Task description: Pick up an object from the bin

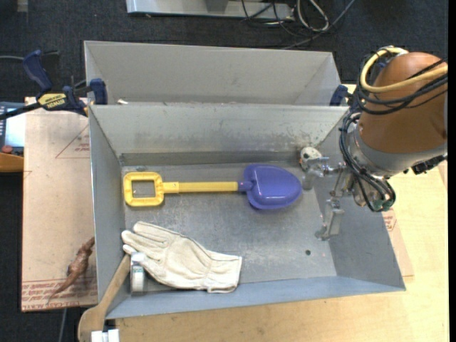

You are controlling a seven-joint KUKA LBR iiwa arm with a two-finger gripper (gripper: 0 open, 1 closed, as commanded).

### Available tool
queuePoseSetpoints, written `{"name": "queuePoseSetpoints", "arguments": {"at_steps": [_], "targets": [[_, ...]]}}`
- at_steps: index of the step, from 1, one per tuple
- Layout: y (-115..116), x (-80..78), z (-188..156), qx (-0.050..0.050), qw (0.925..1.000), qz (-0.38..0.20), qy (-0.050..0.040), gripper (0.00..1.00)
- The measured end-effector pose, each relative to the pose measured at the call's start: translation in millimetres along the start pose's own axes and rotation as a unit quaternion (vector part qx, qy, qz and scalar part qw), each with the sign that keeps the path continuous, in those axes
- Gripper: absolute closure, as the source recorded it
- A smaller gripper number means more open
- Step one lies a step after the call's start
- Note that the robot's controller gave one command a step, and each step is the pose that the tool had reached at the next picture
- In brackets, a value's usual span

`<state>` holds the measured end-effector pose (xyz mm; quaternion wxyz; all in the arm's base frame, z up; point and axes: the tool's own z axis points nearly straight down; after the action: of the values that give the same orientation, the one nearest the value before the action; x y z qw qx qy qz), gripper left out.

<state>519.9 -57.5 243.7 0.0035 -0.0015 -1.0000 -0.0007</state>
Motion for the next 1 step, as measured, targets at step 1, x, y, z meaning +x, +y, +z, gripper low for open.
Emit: {"name": "queuePoseSetpoints", "arguments": {"at_steps": [1], "targets": [[0.4, -1.5, -4.3, 0.0, 1.0, -0.001, -0.0041, 0.0]]}}
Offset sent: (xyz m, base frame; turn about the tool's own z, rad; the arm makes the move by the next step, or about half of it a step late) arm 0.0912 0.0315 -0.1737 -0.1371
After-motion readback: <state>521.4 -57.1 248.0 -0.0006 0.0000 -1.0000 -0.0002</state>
